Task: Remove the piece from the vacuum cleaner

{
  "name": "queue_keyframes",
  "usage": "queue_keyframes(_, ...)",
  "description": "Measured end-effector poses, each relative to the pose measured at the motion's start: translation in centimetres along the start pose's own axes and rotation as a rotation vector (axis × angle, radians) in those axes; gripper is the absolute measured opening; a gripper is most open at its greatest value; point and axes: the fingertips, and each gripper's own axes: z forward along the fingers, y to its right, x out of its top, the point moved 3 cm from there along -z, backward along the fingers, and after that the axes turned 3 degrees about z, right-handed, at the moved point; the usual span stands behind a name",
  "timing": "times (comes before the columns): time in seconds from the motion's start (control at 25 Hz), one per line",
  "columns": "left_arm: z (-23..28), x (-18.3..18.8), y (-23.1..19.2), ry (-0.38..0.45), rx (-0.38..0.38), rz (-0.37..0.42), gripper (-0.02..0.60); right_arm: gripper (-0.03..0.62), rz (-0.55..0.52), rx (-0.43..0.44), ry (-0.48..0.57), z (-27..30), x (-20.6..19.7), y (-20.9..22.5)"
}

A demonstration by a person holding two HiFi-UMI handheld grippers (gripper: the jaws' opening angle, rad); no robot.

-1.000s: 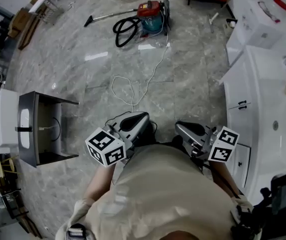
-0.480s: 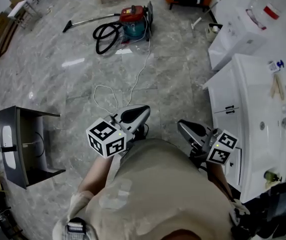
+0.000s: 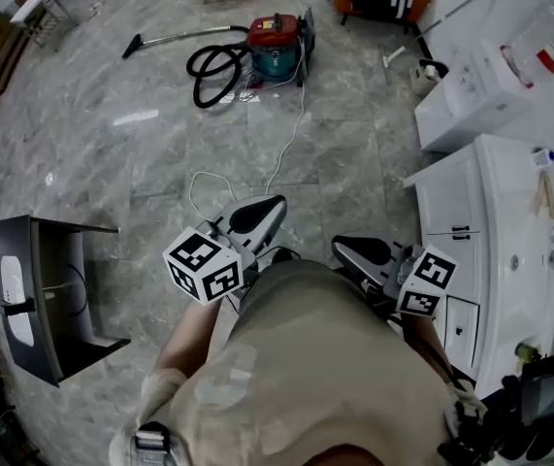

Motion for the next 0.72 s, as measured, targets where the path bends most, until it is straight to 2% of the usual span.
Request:
queue_keyframes(0.16,-1.7,0.8,-3.2,0.020,0.035,0.028,0.005,0.003,0.043,0.028,0.005,2.8,1.0,0.6)
queue_keyframes(0.28,-1.9,1.1,-4.6,0.039,0.050,0.016,0.003,0.003,0.081,0.048,-0.010,4.2,1.5,1.5)
queue_keyframes(0.44,-1.3,1.3,-5.6,0.043,0.067,0.005,0.005,0.003,0.073,0.050,-0.035,5.2,2.1,2.7)
queue_keyframes(0.6,-0.3,2.7,-7.0,0.099,0.169,0.027,0.003,0.003,0.089,0.057,-0.058,5.1,2.7,4.8)
queue_keyframes(0.72,1.8,3.6,-7.6,0.095,0.210,0.051,0.003,0.003,0.082,0.067,-0.088,4.5,3.7,7.1)
